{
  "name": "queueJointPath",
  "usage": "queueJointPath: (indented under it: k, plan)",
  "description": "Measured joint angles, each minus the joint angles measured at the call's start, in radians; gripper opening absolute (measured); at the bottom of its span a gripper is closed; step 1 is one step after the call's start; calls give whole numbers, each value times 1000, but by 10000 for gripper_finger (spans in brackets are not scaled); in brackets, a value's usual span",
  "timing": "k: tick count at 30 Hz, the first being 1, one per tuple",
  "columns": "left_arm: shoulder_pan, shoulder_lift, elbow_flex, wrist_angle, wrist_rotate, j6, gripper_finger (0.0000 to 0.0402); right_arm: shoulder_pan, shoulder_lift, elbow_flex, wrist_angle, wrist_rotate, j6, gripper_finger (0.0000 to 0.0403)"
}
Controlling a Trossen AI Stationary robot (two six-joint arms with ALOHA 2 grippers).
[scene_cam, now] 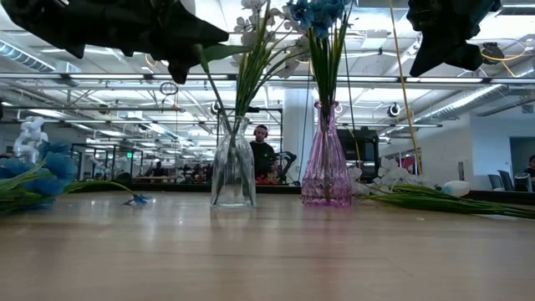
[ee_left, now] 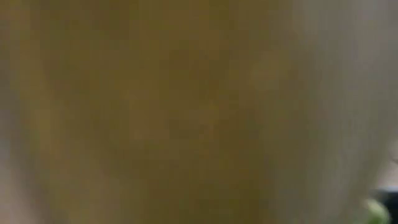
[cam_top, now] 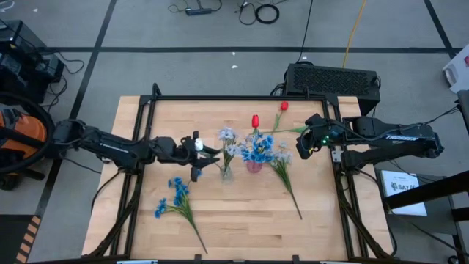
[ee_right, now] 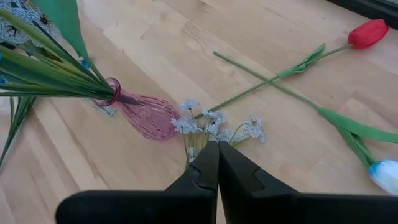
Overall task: Sort flowers into vase by color
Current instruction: Put the bottom white flower into the transparent vase
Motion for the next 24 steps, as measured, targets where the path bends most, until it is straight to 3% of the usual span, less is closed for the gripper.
queueJointPath:
  k: [13,24]
  plan:
    - [0,-166,0,-252,16,1,137,0,0,0,-1,0,-31,0]
    - [1,-178,0,-355,50,-2,137,0,0,0,-1,0,-31,0]
